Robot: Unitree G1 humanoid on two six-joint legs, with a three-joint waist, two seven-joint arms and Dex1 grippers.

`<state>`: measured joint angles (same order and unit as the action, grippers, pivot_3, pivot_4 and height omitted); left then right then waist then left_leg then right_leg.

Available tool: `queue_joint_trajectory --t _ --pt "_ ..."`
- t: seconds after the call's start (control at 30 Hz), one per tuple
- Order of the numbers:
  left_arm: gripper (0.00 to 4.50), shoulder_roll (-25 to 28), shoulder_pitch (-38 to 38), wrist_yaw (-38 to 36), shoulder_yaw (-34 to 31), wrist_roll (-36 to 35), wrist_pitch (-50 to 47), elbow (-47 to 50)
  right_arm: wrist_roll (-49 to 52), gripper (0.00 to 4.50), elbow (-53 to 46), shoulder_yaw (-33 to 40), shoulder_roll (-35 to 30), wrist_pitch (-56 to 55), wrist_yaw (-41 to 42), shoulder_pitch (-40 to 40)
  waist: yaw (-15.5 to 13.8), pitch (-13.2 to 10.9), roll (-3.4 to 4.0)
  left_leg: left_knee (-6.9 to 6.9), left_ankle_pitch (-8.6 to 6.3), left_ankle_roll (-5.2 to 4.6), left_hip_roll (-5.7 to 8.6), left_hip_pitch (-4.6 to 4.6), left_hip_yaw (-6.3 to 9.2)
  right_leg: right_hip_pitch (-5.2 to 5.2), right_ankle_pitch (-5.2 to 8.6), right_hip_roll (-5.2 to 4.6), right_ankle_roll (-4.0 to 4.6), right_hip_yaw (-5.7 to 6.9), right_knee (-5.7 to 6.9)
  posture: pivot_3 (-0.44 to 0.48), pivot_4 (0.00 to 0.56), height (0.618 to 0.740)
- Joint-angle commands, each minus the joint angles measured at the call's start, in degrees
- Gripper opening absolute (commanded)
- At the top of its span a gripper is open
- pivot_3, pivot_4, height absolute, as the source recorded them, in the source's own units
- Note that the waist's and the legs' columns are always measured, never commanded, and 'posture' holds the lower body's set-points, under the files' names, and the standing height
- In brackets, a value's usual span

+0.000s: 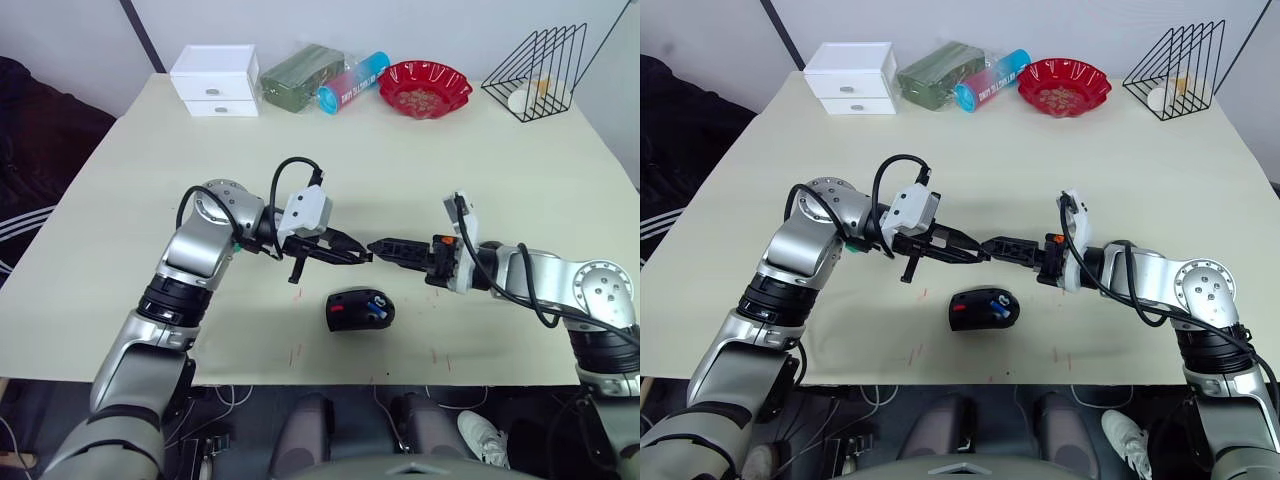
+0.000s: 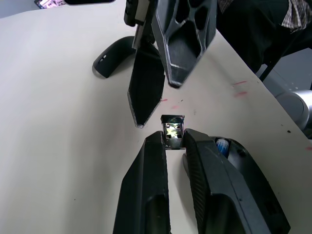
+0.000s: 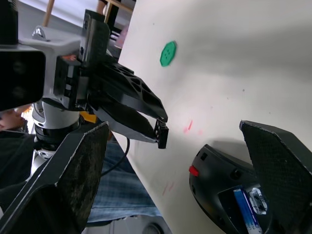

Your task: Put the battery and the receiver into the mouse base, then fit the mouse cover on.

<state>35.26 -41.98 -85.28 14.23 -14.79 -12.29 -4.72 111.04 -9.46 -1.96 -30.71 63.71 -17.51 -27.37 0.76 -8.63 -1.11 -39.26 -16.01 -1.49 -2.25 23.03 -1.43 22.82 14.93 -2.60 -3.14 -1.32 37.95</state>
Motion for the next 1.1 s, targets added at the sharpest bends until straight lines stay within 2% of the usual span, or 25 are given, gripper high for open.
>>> queue_joint_trajectory --t 0.03,0.13,0.3,0.6,1.1 --pt "0.06 0.22 -1.32 -0.34 -0.1 -0.18 0.71 0.64 1.96 4.5 -0.54 1.18 0.65 0.7 -0.65 -1.03 -0.01 0.0 0.0 0.0 0.0 0.0 0.0 0.01 0.0 0.02 0.0 0.0 0.0 0.0 0.0 0.0 0.15 0.74" --pt "0.06 0.22 -1.34 -0.36 -0.08 -0.19 0.79 0.57 1.96 4.5 -0.43 1.43 0.95 1.0 -0.95 -1.09 0.0 0.0 0.0 0.0 0.0 0.0 0.0 0.13 0.01 0.14 0.0 0.0 0.0 0.01 0.01 0.0 0.15 0.74" --pt "0.06 0.22 -1.35 -0.36 -0.08 -0.2 0.81 0.55 1.96 4.5 -0.3 1.7 1.24 1.35 -1.21 -1.14 0.01 0.01 0.01 -0.14 0.02 0.0 0.0 0.82 0.07 0.78 -0.02 0.0 0.0 0.06 0.14 0.0 0.15 0.74" --pt "0.06 -0.38 -1.66 -0.1 0.15 -0.42 0.35 1.2 1.96 4.5 0.47 -1.73 0.66 2.89 -3.7 -1.3 0.0 0.01 0.01 -0.13 0.02 0.0 0.0 0.84 0.07 0.78 -0.02 0.0 0.0 0.07 0.08 0.0 0.15 0.74" --pt "0.06 -0.02 -1.14 -0.95 0.38 -0.6 0.25 2.26 1.96 4.5 1.56 -0.12 2.74 2.02 -5.56 -1.22 0.02 0.01 0.01 -0.13 0.01 0.0 0.0 0.83 0.07 0.78 -0.02 0.0 0.0 0.07 0.08 0.0 0.15 0.74"
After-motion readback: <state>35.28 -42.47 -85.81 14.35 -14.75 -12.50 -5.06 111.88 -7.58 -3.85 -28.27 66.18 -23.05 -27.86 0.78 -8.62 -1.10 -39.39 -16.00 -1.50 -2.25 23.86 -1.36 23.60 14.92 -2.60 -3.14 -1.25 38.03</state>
